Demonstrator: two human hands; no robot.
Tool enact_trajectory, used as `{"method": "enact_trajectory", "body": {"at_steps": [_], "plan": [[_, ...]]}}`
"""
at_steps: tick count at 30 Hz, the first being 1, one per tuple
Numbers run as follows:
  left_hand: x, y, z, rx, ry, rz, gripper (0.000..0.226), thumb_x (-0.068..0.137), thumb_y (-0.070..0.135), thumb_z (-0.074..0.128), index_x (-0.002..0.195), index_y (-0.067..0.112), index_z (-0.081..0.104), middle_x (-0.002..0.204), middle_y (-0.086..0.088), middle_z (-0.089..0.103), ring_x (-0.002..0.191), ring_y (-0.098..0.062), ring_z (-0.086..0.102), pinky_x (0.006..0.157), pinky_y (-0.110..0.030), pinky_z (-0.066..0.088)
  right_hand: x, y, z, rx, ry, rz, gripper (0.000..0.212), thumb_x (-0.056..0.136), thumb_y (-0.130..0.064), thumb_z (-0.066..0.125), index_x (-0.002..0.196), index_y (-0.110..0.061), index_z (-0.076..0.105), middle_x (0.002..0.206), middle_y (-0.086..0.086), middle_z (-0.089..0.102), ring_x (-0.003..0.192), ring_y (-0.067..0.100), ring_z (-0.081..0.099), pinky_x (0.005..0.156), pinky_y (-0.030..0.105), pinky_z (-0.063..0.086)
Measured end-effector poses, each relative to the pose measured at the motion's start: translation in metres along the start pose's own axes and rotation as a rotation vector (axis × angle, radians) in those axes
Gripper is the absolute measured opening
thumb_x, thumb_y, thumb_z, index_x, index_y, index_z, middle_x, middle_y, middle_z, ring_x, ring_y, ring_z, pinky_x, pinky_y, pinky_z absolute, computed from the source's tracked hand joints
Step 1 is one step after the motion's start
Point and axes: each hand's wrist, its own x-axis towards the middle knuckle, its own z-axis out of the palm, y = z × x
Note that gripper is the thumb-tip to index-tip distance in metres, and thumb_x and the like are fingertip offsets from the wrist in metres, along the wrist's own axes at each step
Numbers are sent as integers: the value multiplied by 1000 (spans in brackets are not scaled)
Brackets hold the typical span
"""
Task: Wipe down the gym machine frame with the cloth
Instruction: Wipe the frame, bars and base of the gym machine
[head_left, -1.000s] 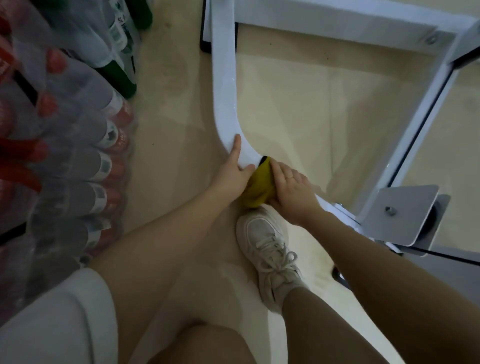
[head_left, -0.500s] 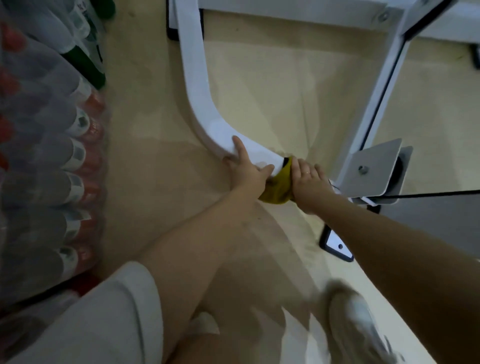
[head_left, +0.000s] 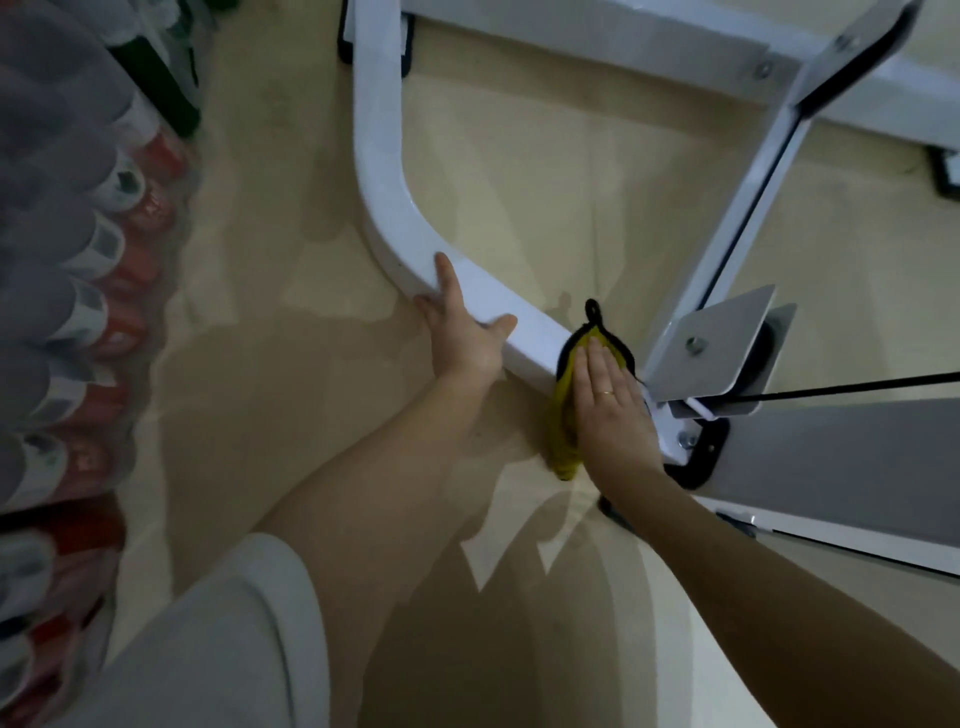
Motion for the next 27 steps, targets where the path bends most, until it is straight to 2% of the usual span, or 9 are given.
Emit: {"method": "enact_trajectory", "body": {"at_steps": [3,5,7,8,10,14,20,23,27], "plan": [[-4,-1,1,113,14,34,87,87,25,62,148,34,-1,155,-15,3,136,-25,31,105,-29,32,25,-21,-20,-4,-42,-27,74,92,2,38,146,-3,-12,156,14,-14,145,25,-5,117,32,0],[-15,-4,3,219,-25,73,75,92,28,54,149,30,5,156,-13,1,137,-25,28,106,-30,30,25,-14,-32,-63,-22,-89,70,86,1,51,146,2,15,154,20,13,140,28,22,109,32,27],[-31,-9,9,291,-120,109,64,95,29,48,148,29,12,156,-11,-9,142,-24,16,108,-29,27,15,2,-40,-223,90,-206,42,65,-7,72,106,-2,65,109,17,64,101,29,61,76,32,50],[-40,-12,14,323,-162,127,60,96,27,46,148,28,17,156,-9,-15,144,-24,8,110,-30,25,7,10,-48,-327,117,-260,24,58,-7,71,82,-8,70,83,9,67,82,27,63,64,30,48],[-55,-17,20,427,-200,191,56,94,21,47,145,28,26,154,-9,-22,144,-27,-1,114,-35,22,-7,29,-63,-470,96,-268,13,61,-6,64,71,-13,67,70,4,61,76,25,59,63,30,42],[-67,-19,18,827,-269,436,59,89,16,43,145,27,26,155,-9,-20,143,-28,-11,115,-40,-4,-21,51,-91,-586,-54,-202,19,86,-8,41,97,-13,56,98,5,59,98,26,52,86,33,34],[-56,-22,-1,1024,-387,526,66,91,9,39,148,32,14,157,-6,-12,144,-22,-11,115,-34,-6,-25,31,-61,-649,-193,-252,25,93,-22,40,111,-11,54,108,6,56,99,23,50,91,33,32],[-54,-19,-5,1068,-423,535,67,91,8,37,148,32,11,156,-5,-14,144,-22,-12,116,-35,-3,-24,41,-61,-740,-138,-223,24,92,-17,44,112,-11,55,108,6,57,101,25,51,91,34,34],[-58,-23,-3,1060,-409,526,73,87,7,40,148,32,8,156,-3,-17,143,-21,-15,115,-38,8,-39,56,-78,-680,153,-104,16,69,-12,52,74,-12,68,71,4,62,73,24,56,75,31,42]]}}
